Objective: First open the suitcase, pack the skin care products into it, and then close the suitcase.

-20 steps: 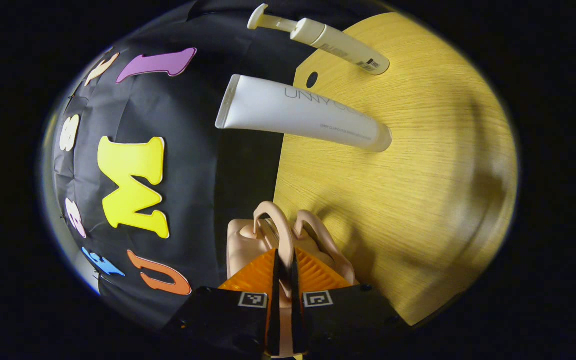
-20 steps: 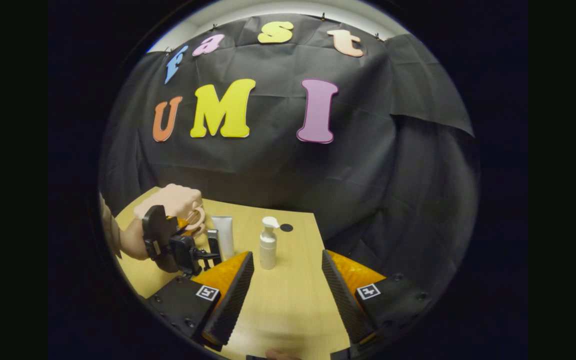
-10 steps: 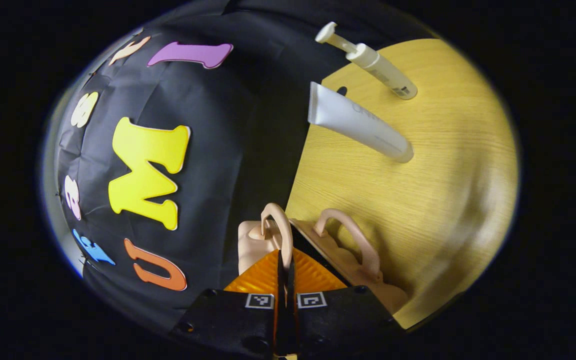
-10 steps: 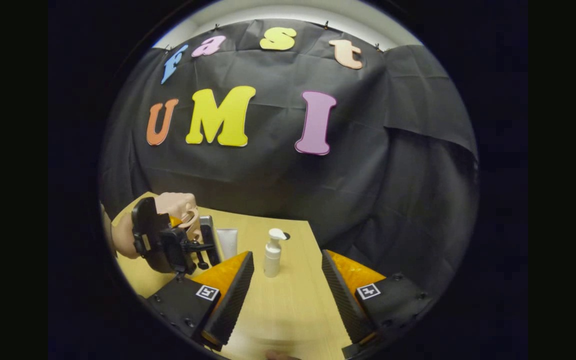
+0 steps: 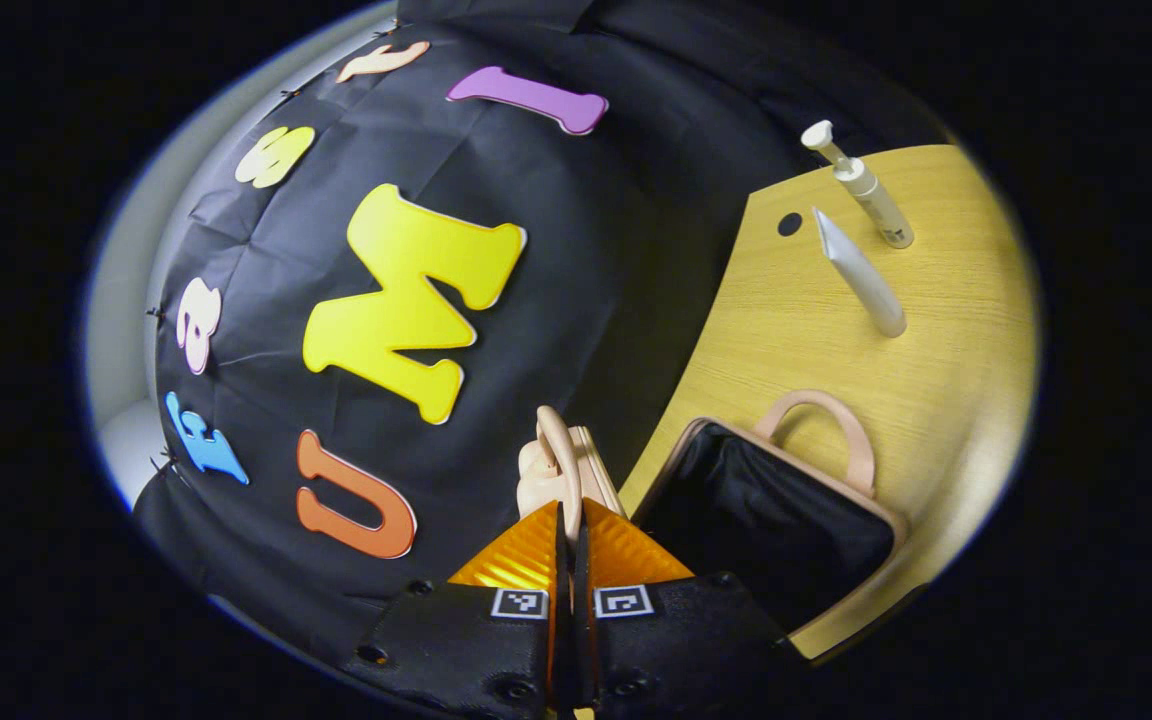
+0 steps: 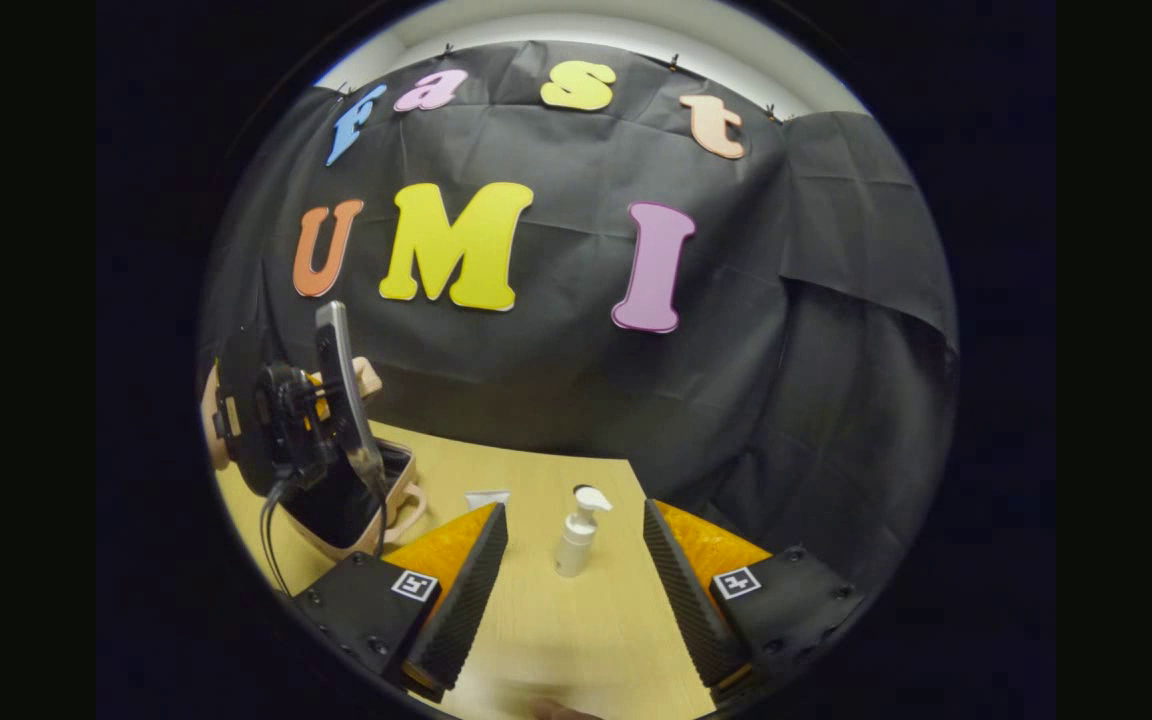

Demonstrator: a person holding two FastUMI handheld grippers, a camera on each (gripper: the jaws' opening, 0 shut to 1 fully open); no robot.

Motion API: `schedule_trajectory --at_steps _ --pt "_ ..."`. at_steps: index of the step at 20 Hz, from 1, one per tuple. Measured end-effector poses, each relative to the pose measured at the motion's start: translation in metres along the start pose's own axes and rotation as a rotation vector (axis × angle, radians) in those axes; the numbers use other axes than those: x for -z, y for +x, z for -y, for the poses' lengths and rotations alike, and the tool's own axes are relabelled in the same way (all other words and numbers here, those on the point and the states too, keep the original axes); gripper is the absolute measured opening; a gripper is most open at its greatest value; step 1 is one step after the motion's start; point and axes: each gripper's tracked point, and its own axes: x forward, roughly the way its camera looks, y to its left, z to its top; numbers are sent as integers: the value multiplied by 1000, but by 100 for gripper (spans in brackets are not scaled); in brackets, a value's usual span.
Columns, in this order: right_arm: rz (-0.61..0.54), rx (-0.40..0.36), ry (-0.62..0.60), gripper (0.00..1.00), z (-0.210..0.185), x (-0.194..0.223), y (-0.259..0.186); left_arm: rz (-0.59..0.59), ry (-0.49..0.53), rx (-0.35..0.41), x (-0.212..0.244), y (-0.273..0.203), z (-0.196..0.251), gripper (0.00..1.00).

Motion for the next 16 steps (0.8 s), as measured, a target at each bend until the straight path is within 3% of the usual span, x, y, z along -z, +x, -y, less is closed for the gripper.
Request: schedule_trajectory --at_steps 7,10,16 --pt "-2 -53 -21 81 -79 -18 -3 -10 -140 -68 91 -8 -82 2" --pt "-18 -68 -41 81 -109 -16 -8 3 -225 -66 133 -3 -97 2" --pt "-44 -63 -78 81 -155 -15 -19 -8 -300 -38 227 9 -111 2"
